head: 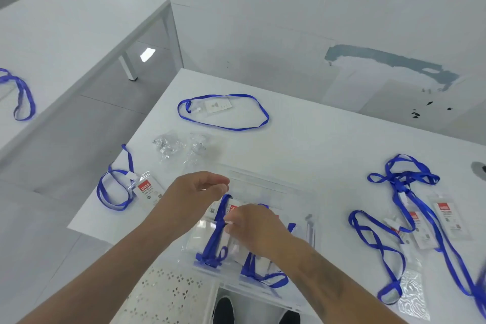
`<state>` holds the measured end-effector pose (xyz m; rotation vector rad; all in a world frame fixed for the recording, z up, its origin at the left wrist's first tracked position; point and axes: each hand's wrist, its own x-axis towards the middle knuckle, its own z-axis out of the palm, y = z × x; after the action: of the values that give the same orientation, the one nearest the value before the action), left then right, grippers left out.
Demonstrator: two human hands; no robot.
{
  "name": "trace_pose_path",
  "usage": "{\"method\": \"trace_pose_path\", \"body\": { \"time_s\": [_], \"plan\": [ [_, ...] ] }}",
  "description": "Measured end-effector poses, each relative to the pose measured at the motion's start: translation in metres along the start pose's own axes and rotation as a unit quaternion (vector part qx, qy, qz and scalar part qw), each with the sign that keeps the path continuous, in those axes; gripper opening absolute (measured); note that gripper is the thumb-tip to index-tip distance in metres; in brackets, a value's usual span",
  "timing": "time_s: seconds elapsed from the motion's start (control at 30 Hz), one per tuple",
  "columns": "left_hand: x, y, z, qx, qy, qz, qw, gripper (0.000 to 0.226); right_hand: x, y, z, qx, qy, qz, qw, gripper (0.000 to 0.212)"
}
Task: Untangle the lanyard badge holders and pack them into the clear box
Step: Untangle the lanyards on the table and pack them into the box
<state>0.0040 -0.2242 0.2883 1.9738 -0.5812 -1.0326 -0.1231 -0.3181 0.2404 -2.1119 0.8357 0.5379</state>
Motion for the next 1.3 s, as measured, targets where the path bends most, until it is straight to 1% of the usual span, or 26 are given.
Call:
{"method": "trace_pose_path", "body": {
  "time_s": [0.07, 0.13, 0.23, 0.33, 0.43, 0.47, 0.57, 0.7, 0.8, 0.93, 1.07, 1.13, 1.23, 1.3],
  "plan": [
    [-0.001, 0.002, 0.003, -0.005, -0.004, 0.009, 1.000, 0.018, -0.010, -0.001, -0.007, -0.031, 0.029, -0.011, 0.999, 0.036],
    [0.000, 0.005, 0.010, -0.008, -0.013, 0.013, 1.000, 0.017, -0.028, 0.002, -0.018, -0.026, 0.065, -0.029, 0.997, 0.035],
    [-0.001, 0.014, 0.025, -0.011, -0.031, 0.020, 0.999, 0.016, -0.061, 0.017, -0.038, 0.034, 0.111, -0.040, 0.992, 0.028],
    [-0.002, 0.028, 0.050, 0.001, -0.060, 0.030, 0.998, 0.015, -0.090, 0.049, -0.056, 0.091, 0.165, -0.034, 0.981, 0.021],
    [-0.001, 0.045, 0.080, 0.018, -0.093, 0.042, 0.995, 0.013, -0.113, 0.087, -0.073, 0.137, 0.207, 0.006, 0.969, 0.011],
    [-0.002, 0.049, 0.087, 0.020, -0.103, 0.044, 0.993, 0.013, -0.117, 0.099, -0.078, 0.149, 0.220, 0.021, 0.964, 0.010],
    [-0.001, 0.068, 0.127, 0.032, -0.141, 0.053, 0.988, 0.012, -0.133, 0.152, -0.094, 0.152, 0.254, 0.068, 0.953, 0.013],
    [0.001, 0.087, 0.183, 0.052, -0.184, 0.048, 0.980, 0.012, -0.144, 0.221, -0.106, 0.159, 0.277, 0.139, 0.937, 0.015],
    [0.007, 0.093, 0.223, 0.083, -0.208, 0.040, 0.974, 0.012, -0.151, 0.266, -0.110, 0.147, 0.286, 0.176, 0.930, 0.017],
    [0.022, 0.093, 0.275, 0.117, -0.223, 0.018, 0.968, 0.012, -0.150, 0.316, -0.109, 0.127, 0.284, 0.218, 0.925, 0.022],
    [0.039, 0.089, 0.330, 0.132, -0.241, -0.026, 0.961, 0.014, -0.139, 0.355, -0.108, 0.143, 0.277, 0.256, 0.915, 0.030],
    [0.044, 0.085, 0.358, 0.147, -0.258, -0.039, 0.954, 0.019, -0.130, 0.368, -0.108, 0.150, 0.284, 0.267, 0.908, 0.038],
    [0.047, 0.085, 0.391, 0.179, -0.268, -0.018, 0.946, 0.027, -0.115, 0.374, -0.106, 0.127, 0.293, 0.278, 0.906, 0.054],
    [0.053, 0.088, 0.414, 0.176, -0.278, -0.071, 0.942, 0.031, -0.107, 0.381, -0.104, 0.100, 0.292, 0.285, 0.907, 0.067]
  ]
}}
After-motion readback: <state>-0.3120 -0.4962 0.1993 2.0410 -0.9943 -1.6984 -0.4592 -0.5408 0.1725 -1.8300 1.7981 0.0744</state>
